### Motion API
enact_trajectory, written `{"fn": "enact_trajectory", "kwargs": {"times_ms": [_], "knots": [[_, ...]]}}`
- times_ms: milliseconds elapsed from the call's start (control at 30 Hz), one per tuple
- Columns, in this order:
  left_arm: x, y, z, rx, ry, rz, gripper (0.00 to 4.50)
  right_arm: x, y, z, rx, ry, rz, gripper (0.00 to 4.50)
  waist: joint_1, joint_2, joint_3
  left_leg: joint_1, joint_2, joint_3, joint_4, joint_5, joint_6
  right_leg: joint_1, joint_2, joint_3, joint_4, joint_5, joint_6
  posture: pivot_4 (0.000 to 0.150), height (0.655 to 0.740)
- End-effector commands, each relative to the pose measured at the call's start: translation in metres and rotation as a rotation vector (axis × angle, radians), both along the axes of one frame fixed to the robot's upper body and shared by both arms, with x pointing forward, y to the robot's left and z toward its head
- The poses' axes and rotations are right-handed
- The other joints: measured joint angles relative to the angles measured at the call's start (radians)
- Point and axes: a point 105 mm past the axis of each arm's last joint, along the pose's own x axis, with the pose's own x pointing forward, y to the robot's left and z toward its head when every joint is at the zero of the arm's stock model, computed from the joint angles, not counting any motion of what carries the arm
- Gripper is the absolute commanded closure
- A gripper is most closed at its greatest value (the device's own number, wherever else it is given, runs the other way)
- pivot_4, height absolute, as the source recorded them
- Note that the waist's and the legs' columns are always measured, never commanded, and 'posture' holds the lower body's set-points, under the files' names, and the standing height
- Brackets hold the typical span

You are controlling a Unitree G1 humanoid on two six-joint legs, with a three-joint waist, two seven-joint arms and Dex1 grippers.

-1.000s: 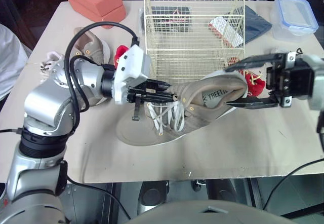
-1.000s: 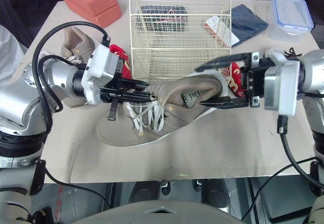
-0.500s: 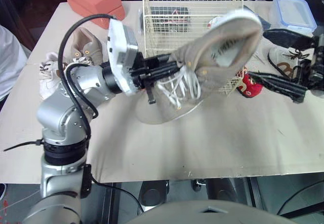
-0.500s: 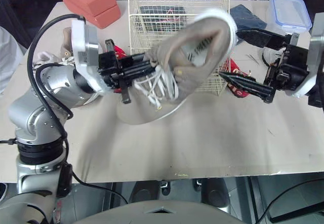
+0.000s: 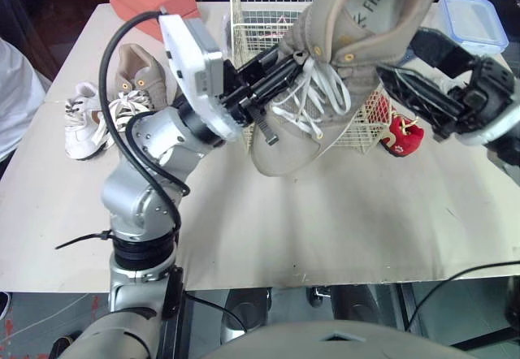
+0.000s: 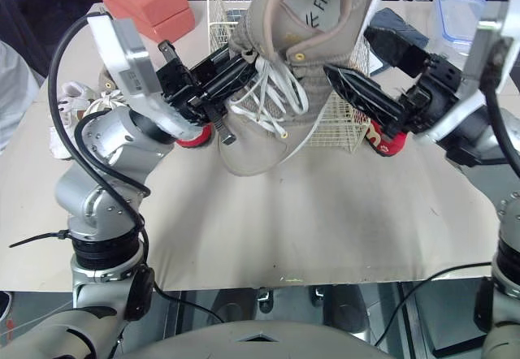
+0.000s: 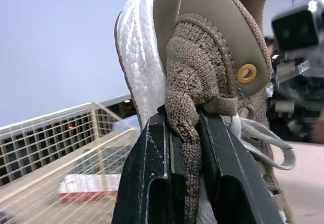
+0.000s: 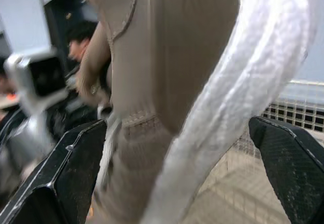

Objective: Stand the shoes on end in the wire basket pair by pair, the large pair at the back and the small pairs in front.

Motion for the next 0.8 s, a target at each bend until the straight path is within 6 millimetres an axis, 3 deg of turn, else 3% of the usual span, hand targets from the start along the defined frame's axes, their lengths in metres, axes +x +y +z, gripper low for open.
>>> {"fn": "enact_trajectory", "kwargs": {"times_ms": [33, 200, 300, 500, 567, 733, 800], "knots": [[0.005, 0.003, 0.004, -0.040, -0.087, 0.103, 4.39, 0.008, 0.004, 0.010, 0.045, -0.049, -0.076, 0.06, -0.002, 0.000, 0.000, 0.000, 0.000, 0.000, 0.000, 0.000, 0.000, 0.000, 0.000, 0.000, -0.001, 0.000, 0.000, 0.150, 0.6860], [0.011, -0.006, -0.004, -0.032, -0.133, 0.180, 4.39, 0.019, 0.017, 0.011, 0.094, -0.043, -0.113, 0.06, -0.003, 0.000, 0.000, -0.001, 0.000, 0.001, -0.001, 0.000, 0.000, -0.001, 0.000, 0.001, -0.001, 0.000, 0.000, 0.150, 0.6860], [0.011, -0.009, -0.004, -0.078, -0.144, 0.200, 4.39, 0.025, 0.021, 0.009, 0.102, -0.034, -0.136, 0.80, -0.002, 0.000, 0.000, -0.001, 0.001, 0.001, -0.001, 0.000, 0.000, -0.001, 0.000, 0.001, -0.001, 0.000, 0.000, 0.150, 0.6860], [0.011, -0.012, -0.005, -0.069, -0.159, 0.201, 4.39, 0.033, 0.019, 0.004, 0.092, -0.015, -0.169, 3.61, -0.003, 0.000, 0.000, -0.001, 0.001, 0.001, 0.000, 0.000, 0.000, -0.001, -0.001, 0.000, 0.000, 0.000, 0.000, 0.150, 0.6860], [0.012, -0.011, -0.004, -0.072, -0.163, 0.204, 4.39, 0.035, 0.018, 0.003, 0.083, -0.013, -0.173, 4.37, -0.003, 0.000, 0.000, -0.001, 0.001, 0.001, 0.000, 0.000, 0.000, -0.001, -0.001, 0.000, 0.000, 0.000, 0.000, 0.150, 0.6860], [0.010, -0.013, -0.005, -0.093, -0.126, 0.157, 4.39, 0.035, 0.018, 0.005, 0.090, -0.026, -0.171, 4.44, -0.003, 0.000, 0.000, -0.001, 0.001, 0.001, 0.000, 0.000, 0.001, -0.001, -0.001, 0.000, 0.000, 0.000, 0.000, 0.150, 0.6860], [0.005, -0.013, -0.006, -0.096, -0.107, 0.104, 3.37, 0.034, 0.018, 0.009, 0.093, -0.039, -0.167, 4.50, -0.004, 0.000, 0.000, -0.001, 0.001, 0.001, 0.000, 0.000, 0.001, -0.001, -0.001, 0.000, 0.000, 0.000, 0.000, 0.150, 0.6860]]}}
